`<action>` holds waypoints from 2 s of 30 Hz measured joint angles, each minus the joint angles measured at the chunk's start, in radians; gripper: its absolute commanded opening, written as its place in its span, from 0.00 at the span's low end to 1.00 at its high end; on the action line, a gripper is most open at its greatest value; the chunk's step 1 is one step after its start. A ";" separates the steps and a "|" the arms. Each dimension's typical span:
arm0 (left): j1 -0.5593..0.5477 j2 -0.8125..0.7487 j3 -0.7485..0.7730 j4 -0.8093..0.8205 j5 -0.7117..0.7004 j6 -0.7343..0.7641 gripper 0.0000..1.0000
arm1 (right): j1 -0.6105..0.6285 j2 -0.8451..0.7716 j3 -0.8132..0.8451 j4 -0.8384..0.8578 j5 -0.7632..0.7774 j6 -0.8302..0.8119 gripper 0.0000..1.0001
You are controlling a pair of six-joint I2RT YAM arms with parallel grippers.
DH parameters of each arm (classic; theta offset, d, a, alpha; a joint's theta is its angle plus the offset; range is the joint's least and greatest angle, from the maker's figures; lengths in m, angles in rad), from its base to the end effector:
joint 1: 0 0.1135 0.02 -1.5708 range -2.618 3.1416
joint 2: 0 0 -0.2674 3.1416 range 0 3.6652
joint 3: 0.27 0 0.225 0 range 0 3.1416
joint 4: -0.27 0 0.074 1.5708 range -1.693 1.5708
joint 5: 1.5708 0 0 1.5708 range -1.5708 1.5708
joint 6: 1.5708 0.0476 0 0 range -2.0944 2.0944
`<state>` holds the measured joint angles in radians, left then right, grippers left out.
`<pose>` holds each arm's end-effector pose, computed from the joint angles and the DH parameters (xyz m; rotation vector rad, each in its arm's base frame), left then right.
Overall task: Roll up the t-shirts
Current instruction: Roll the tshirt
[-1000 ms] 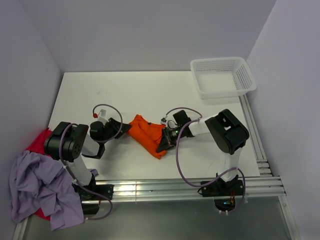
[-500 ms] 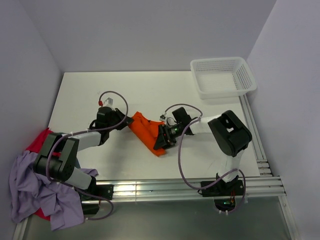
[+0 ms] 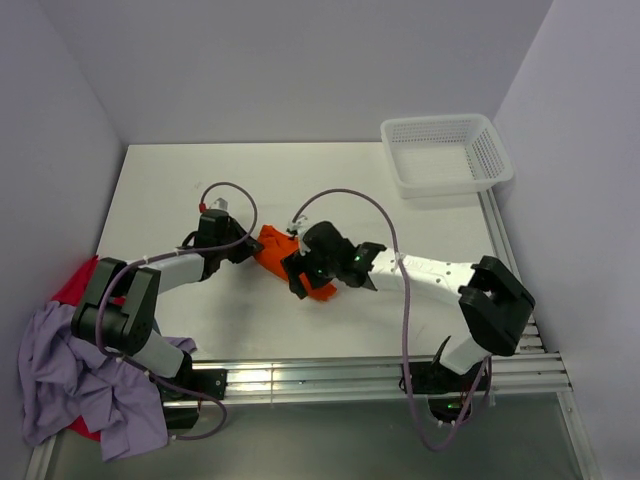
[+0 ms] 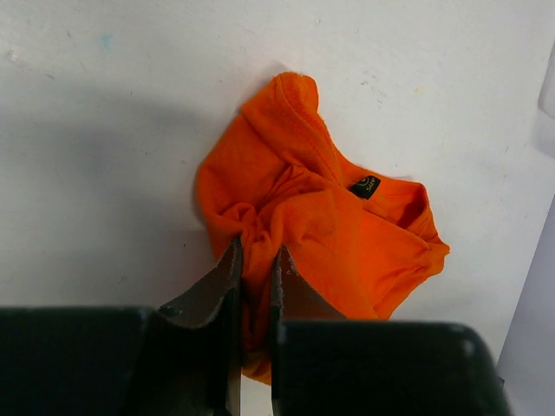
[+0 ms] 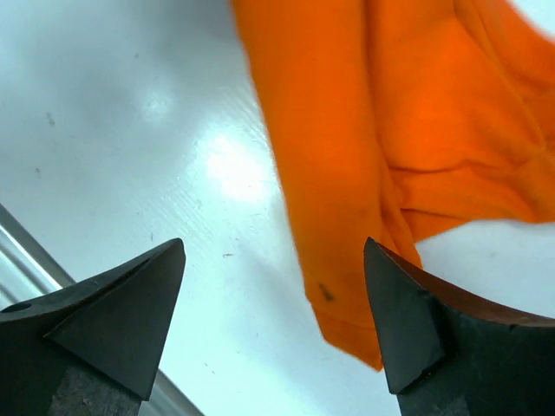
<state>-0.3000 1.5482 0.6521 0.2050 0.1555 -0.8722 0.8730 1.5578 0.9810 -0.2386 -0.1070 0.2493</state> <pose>0.2744 -0.0926 0.1718 -0.5872 2.3050 -0.7730 0.1980 0.2440 0.2246 -0.8117 2.3461 0.6366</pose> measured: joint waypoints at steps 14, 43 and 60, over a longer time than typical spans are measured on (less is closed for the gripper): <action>0.062 0.045 0.005 -0.012 0.115 0.039 0.03 | 0.347 0.101 -0.009 0.183 0.571 -0.373 0.93; 0.127 0.098 0.052 -0.039 0.247 0.113 0.06 | 0.325 0.447 0.194 0.211 0.797 -0.572 0.00; 0.169 0.012 0.032 -0.076 0.242 0.130 0.68 | 0.034 0.401 0.409 -0.179 -0.008 -0.334 0.00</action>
<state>-0.1314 1.5600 0.6842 0.1295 0.3977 -0.7422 0.9070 1.9583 1.3899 -0.4175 -0.1150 -0.0849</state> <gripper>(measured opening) 0.621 0.213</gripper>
